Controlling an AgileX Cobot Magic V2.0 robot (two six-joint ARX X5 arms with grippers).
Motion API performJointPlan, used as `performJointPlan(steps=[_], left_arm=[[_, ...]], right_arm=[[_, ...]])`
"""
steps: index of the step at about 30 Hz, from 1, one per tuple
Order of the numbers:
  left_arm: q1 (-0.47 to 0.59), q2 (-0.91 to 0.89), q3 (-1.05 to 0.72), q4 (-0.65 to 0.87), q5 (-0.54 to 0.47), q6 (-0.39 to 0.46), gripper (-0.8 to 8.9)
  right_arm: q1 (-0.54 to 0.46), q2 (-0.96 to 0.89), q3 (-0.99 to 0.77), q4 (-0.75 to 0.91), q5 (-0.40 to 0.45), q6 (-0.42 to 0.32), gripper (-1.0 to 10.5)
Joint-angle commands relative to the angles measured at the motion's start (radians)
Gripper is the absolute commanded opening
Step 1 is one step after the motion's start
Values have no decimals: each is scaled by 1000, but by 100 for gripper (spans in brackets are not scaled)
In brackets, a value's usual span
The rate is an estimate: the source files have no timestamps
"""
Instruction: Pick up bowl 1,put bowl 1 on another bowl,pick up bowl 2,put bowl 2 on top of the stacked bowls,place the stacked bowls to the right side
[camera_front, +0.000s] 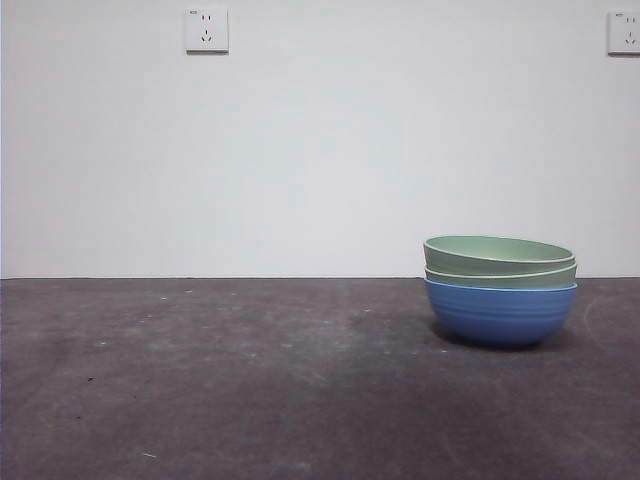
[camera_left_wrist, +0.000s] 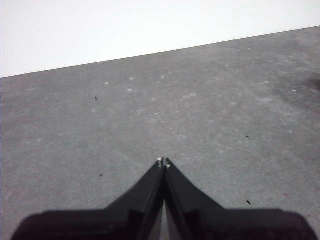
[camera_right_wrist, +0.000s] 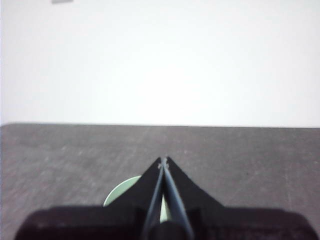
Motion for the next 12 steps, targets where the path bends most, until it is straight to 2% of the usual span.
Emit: performJointPlan(steps=[1,7,12], left_arm=[[2,-3,-14,2,-2,-5,-3],[2,-3,-14,2,-2,-5,-3],[2,-3,-14,2,-2,-5,-3]], right_arm=[[-2,-53,-177,128,44,58,2],[-7,-145,-402,204,164,103,2],[-7,-177,-498,203,185,103,2]])
